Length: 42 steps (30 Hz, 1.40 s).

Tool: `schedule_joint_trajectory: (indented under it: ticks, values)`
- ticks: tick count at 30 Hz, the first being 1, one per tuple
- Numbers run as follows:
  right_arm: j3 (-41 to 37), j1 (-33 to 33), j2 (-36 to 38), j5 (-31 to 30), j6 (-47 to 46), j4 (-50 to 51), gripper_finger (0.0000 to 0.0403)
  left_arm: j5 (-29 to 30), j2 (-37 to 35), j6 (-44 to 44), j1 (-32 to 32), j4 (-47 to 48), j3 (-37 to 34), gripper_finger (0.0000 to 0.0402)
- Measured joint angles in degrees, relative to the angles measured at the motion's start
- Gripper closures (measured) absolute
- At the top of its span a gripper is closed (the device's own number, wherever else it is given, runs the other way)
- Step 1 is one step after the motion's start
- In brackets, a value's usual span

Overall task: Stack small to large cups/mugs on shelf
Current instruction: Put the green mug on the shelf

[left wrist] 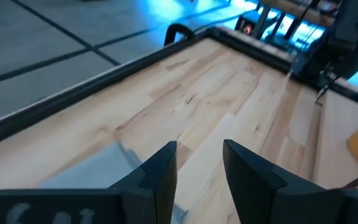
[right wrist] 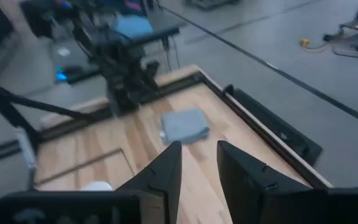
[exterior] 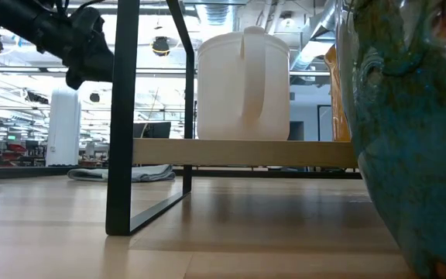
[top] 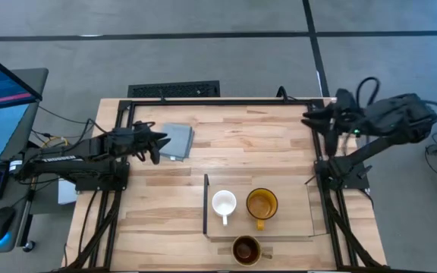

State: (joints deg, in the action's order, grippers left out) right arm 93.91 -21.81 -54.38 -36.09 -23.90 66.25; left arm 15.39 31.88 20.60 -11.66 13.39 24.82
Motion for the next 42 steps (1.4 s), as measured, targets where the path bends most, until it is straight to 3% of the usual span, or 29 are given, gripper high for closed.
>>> schedule_joint_trajectory:
  ticks: [10,14,19,32,39,42]
  values:
    - [-2.9,-15.1,-1.9,3.8,11.6,-5.6,0.0280,0.0,0.0,-3.6,0.0,-4.6,0.0,0.0281]
    - [-3.6,-21.2,-5.2,7.8,10.3,-6.0,0.0280,0.0,0.0,-3.7,0.0,-4.6,0.0,0.0281]
    - [-3.6,-24.9,-12.5,8.1,7.3,-11.8,0.0280,-0.1,0.0,-3.6,0.0,-4.7,0.0,0.0281]
    - [-3.6,-23.8,-25.7,8.6,-10.1,-18.8,0.0280,-5.6,0.0,-7.2,0.0,-4.7,0.0,0.0281]
    - [-3.6,-22.0,-29.6,23.0,-29.9,-21.6,0.0280,-6.6,0.0,-7.9,0.0,-4.7,0.0,0.0281]
    - [-3.6,-21.9,-31.2,27.0,-33.6,-23.5,0.0280,-6.6,0.0,-7.9,0.0,-4.7,0.0,0.0281]
